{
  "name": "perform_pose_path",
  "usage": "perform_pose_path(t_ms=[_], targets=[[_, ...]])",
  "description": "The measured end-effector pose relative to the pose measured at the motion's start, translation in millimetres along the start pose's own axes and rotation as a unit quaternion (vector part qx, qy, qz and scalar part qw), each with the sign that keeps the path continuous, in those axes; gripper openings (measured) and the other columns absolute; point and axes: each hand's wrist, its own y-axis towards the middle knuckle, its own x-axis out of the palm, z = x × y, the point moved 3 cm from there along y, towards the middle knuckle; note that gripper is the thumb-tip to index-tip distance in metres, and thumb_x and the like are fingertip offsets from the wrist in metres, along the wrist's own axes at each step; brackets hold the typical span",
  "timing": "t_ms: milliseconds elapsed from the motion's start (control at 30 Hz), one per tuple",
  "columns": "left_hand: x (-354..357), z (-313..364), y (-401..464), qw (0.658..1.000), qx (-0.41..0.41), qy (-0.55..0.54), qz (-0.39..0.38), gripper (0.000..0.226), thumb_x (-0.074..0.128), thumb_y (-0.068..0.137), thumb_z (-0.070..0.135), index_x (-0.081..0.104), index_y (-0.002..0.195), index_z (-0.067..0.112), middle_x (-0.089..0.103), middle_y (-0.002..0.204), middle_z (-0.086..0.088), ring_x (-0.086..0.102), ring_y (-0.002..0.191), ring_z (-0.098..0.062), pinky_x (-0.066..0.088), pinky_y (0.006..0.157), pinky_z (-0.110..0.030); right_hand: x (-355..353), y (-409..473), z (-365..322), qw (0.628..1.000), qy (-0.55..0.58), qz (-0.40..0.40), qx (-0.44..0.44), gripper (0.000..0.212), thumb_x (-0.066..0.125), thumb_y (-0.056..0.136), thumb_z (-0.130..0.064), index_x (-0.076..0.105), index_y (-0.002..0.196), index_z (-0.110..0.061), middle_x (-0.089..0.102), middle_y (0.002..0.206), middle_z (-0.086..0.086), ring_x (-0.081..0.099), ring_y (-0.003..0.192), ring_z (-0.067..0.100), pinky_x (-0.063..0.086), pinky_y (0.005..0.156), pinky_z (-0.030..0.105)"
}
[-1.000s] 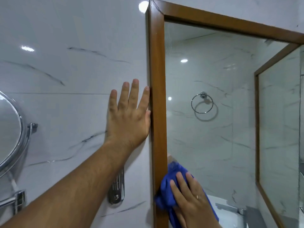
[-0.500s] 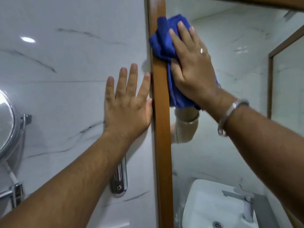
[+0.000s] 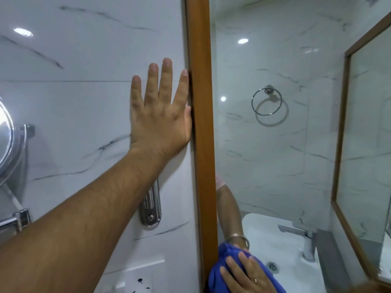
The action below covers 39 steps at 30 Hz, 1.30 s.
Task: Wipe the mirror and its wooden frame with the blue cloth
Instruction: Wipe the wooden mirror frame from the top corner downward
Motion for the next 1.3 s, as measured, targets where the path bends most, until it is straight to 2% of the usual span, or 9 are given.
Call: perform_pose_path(t_ms=[67, 233, 333, 433, 667, 900, 1100, 1200, 1300], targets=[[2, 0, 0, 1.0, 0.0, 0.002, 0.002, 0.068, 0.026, 0.099, 0.044, 0.007, 0.16, 0.018, 0.002, 0.167, -0.018, 0.001, 0.154, -0.037, -0.001, 0.121, -0.057, -10, 18, 5, 0.991, 0.124, 0.031, -0.027, 0.045, 0.037, 0.097, -0.033, 0.033, 0.142, -0.034, 0.026, 0.157, -0.008, 0.026, 0.145, 0.02, 0.026, 0.113, 0.036], [3, -3, 0, 1.0, 0.005, -0.016, 0.001, 0.068, 0.028, 0.099, 0.044, 0.007, 0.16, 0.019, 0.003, 0.168, -0.017, 0.0, 0.154, -0.036, 0.0, 0.121, -0.057, -93, 217, 110, 0.978, 0.145, 0.149, 0.003, 0.058, 0.048, 0.087, -0.017, 0.037, 0.144, -0.011, 0.027, 0.155, 0.016, 0.029, 0.14, 0.044, 0.026, 0.115, 0.05], [3, -2, -2, 1.0, 0.007, -0.018, 0.004, 0.069, 0.029, 0.099, 0.044, 0.008, 0.159, 0.019, 0.004, 0.168, -0.017, 0.002, 0.154, -0.035, 0.002, 0.122, -0.057, -138, 311, 147, 0.979, 0.136, 0.141, 0.053, 0.059, 0.04, 0.093, -0.027, 0.026, 0.149, -0.018, 0.021, 0.159, 0.009, 0.02, 0.146, 0.033, 0.022, 0.117, 0.04], [1, -2, -1, 1.0, 0.007, -0.013, -0.002, 0.069, 0.03, 0.1, 0.044, 0.007, 0.159, 0.018, 0.004, 0.167, -0.017, 0.002, 0.154, -0.036, 0.002, 0.121, -0.057, -155, 334, 160, 0.977, 0.16, 0.136, 0.046, 0.054, 0.036, 0.094, -0.029, 0.032, 0.147, -0.019, 0.033, 0.153, 0.005, 0.037, 0.135, 0.022, 0.027, 0.103, 0.009], [-5, 0, -5, 0.999, -0.009, -0.033, -0.023, 0.067, 0.029, 0.102, 0.045, 0.004, 0.159, 0.019, 0.004, 0.167, -0.019, 0.004, 0.154, -0.037, 0.0, 0.12, -0.055, -67, 162, 76, 0.976, 0.2, 0.073, 0.051, 0.066, 0.049, 0.083, -0.023, 0.033, 0.147, -0.014, 0.021, 0.158, 0.012, 0.015, 0.147, 0.036, 0.016, 0.119, 0.05], [-7, 45, -91, 0.996, 0.0, -0.043, -0.083, 0.066, 0.037, 0.099, 0.017, 0.011, 0.156, -0.002, 0.012, 0.165, -0.023, 0.014, 0.152, -0.04, 0.011, 0.122, -0.055, 31, -67, -49, 0.974, 0.181, -0.097, 0.1, 0.084, 0.045, 0.079, -0.027, 0.006, 0.153, -0.017, 0.001, 0.162, 0.008, -0.007, 0.148, 0.036, 0.004, 0.118, 0.047], [-2, 75, -175, 0.99, -0.014, -0.051, -0.132, 0.068, 0.043, 0.099, 0.009, 0.008, 0.155, -0.004, 0.009, 0.164, -0.027, 0.01, 0.152, -0.042, 0.011, 0.123, -0.051, 56, -167, -77, 0.961, 0.119, -0.246, 0.038, 0.049, 0.031, 0.095, -0.036, 0.035, 0.141, -0.019, 0.051, 0.141, 0.008, -0.01, 0.148, 0.033, 0.006, 0.117, 0.043], [3, 83, -211, 0.991, -0.006, -0.067, -0.118, 0.068, 0.052, 0.095, 0.012, 0.021, 0.155, -0.002, 0.015, 0.162, -0.025, 0.018, 0.15, -0.043, 0.017, 0.122, -0.053, 49, -132, -56, 0.968, 0.149, -0.202, 0.024, 0.075, 0.054, 0.078, -0.033, 0.026, 0.148, -0.023, 0.045, 0.147, 0.007, -0.009, 0.148, 0.032, 0.009, 0.116, 0.044], [14, 80, -238, 0.991, 0.008, -0.084, -0.101, 0.069, 0.051, 0.094, 0.02, 0.024, 0.154, 0.002, 0.015, 0.161, -0.021, 0.011, 0.152, -0.037, 0.016, 0.122, -0.052, 18, -36, -19, 0.971, 0.219, -0.073, 0.068, 0.078, 0.049, 0.082, -0.024, 0.015, 0.152, -0.021, 0.016, 0.159, 0.009, -0.003, 0.149, 0.034, 0.009, 0.12, 0.047]])
